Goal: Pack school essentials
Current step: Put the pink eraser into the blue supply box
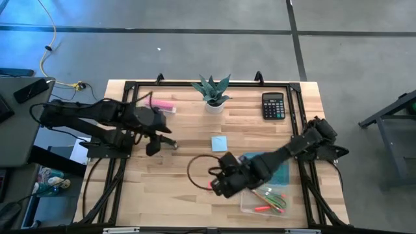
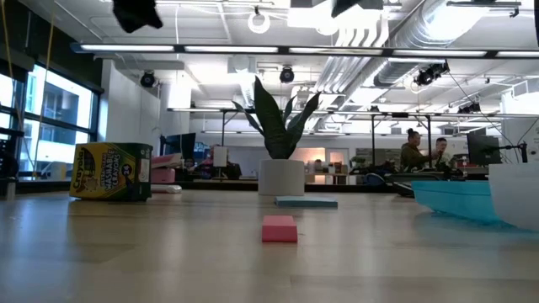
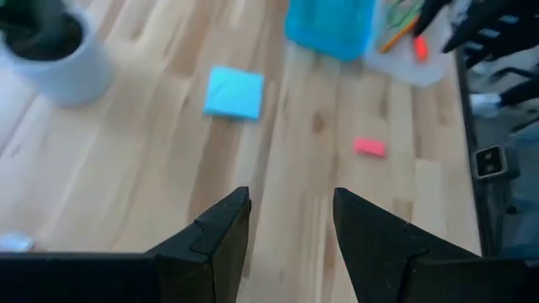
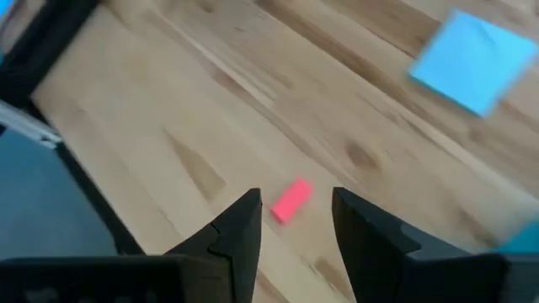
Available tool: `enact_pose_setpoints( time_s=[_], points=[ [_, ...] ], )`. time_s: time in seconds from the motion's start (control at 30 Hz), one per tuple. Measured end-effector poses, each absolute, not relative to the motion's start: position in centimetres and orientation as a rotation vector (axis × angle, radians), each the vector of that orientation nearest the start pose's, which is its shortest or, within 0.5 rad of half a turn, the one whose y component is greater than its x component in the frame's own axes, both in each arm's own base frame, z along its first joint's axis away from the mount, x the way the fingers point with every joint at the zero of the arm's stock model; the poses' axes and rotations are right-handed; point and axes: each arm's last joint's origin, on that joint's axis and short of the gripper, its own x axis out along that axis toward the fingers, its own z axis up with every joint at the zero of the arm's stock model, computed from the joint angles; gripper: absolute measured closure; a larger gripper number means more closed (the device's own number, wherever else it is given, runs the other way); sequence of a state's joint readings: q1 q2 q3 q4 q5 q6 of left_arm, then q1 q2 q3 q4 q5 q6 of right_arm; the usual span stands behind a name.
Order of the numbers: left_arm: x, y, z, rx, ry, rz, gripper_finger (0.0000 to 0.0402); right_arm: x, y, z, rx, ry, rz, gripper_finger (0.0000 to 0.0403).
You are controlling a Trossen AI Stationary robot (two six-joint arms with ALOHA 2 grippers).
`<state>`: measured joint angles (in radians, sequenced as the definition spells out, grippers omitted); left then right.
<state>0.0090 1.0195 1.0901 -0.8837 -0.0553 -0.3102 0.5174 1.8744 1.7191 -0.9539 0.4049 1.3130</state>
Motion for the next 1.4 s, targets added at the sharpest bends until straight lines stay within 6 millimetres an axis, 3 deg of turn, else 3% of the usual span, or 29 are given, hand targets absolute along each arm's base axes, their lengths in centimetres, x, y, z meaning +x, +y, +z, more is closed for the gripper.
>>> enact_pose_setpoints(
  time_s=[0.33, 0.6, 0.97, 1.4],
  points=[
    [14.1, 0.2, 34.4, -0.300, 0.813, 0.297, 0.0241, 38.5, 14.5, 30.3, 0.667, 0.786, -0.335, 0.0265],
    [12.4, 0.1, 33.7, -0.304, 0.813, 0.345, 0.0241, 39.7, 13.7, 31.0, 0.671, 0.689, -0.278, 0.0265],
    [11.9, 0.2, 29.7, -0.284, 0.902, 0.383, 0.0241, 39.9, 13.8, 31.4, 0.668, 0.627, -0.281, 0.0265],
    [13.0, -0.1, 29.9, -0.326, 0.830, 0.286, 0.0241, 39.1, 13.3, 30.5, 0.629, 0.722, -0.379, 0.0265]
  ],
)
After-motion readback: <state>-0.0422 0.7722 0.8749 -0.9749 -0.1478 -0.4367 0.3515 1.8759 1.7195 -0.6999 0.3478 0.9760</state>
